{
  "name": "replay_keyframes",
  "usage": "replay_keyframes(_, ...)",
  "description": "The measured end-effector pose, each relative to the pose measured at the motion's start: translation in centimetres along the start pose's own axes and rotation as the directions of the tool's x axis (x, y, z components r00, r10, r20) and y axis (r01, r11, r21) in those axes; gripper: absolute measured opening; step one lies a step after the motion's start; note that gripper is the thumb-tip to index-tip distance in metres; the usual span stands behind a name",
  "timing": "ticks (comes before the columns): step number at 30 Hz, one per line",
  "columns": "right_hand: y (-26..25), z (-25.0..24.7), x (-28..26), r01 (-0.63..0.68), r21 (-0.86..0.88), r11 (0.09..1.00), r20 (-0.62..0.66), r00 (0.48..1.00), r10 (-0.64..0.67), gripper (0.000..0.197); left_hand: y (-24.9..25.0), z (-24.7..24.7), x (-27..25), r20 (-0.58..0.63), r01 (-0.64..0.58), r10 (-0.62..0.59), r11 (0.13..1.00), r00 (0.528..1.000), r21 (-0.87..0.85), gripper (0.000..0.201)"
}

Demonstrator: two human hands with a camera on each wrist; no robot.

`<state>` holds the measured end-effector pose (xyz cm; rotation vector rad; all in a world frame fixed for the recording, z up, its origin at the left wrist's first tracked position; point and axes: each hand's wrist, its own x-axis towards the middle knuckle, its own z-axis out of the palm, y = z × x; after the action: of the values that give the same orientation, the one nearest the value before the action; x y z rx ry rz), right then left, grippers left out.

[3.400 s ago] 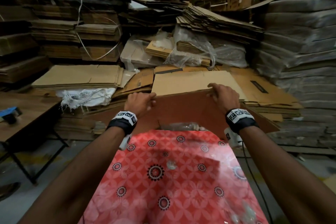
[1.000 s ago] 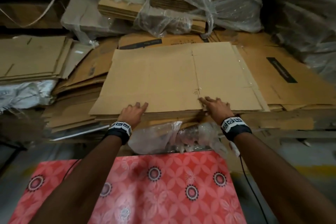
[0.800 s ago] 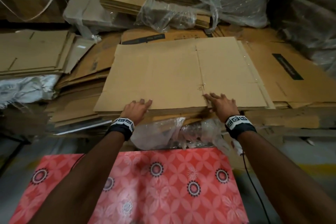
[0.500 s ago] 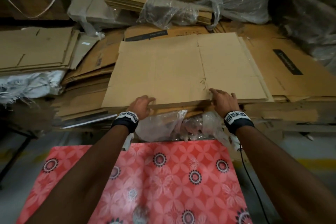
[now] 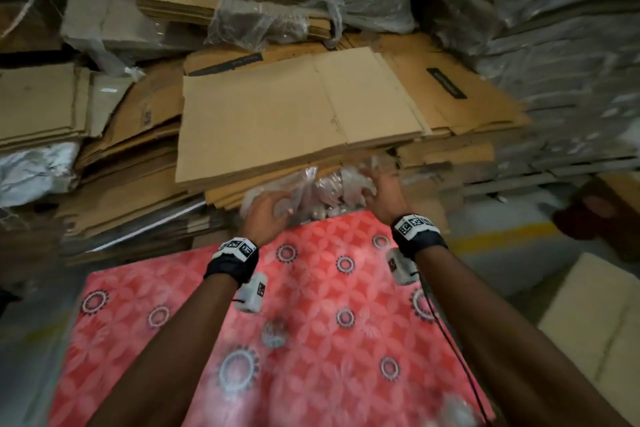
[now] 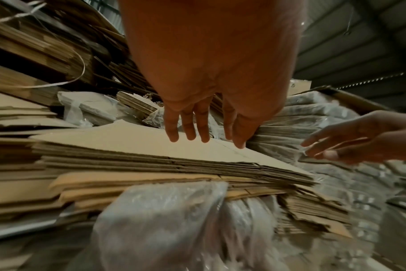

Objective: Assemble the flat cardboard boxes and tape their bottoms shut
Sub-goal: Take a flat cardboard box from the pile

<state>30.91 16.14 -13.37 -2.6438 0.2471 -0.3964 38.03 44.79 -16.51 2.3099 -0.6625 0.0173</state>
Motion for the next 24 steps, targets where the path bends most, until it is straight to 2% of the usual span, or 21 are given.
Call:
replay_keyframes(4, -0.7, -1.4, -12.3, -0.117, 0.115, 0.986, -0.113, 0.985, 0.130, 0.037, 3.1, 2.8, -8.1, 0.089, 0.061, -0.042, 0.974, 0.995, -0.216, 0.031)
replay_keyframes(7, -0.7, -2.5, -21.4, -0.178, 0.164, 0.970, -0.173, 0.963, 0.206, 0.029, 6.2, 6.0, -13.5, 0.142, -0.006, 0.041, 0.971, 0.989, -0.240, 0.033)
replay_keyframes(10, -0.1, -4.2, -29.5, -0.324, 0.195, 0.926, -0.198, 0.911, 0.361, 0.029, 9.9, 9.1, -18.0, 0.231, -0.059, 0.124, 0.961, 0.965, -0.269, 0.031)
replay_keyframes(16, 3.0, -6.6, -43.4, -0.513, 0.238, 0.825, -0.340, 0.751, 0.566, 0.031, 17.5, 15.7, -24.4, 0.370, -0.121, 0.282, 0.908, 0.885, -0.401, 0.032)
replay_keyframes(20, 5.1, -7.9, -50.8, -0.606, 0.296, 0.738, -0.425, 0.608, 0.670, 0.028, 22.5, 19.8, -28.1, 0.450, -0.161, 0.374, 0.882, 0.811, -0.443, 0.033)
replay_keyframes(24, 7.2, -9.2, -56.5, -0.679, 0.376, 0.630, -0.432, 0.473, 0.768, 0.025, 26.4, 24.2, -30.4, 0.521, -0.142, 0.414, 0.864, 0.746, -0.483, 0.030)
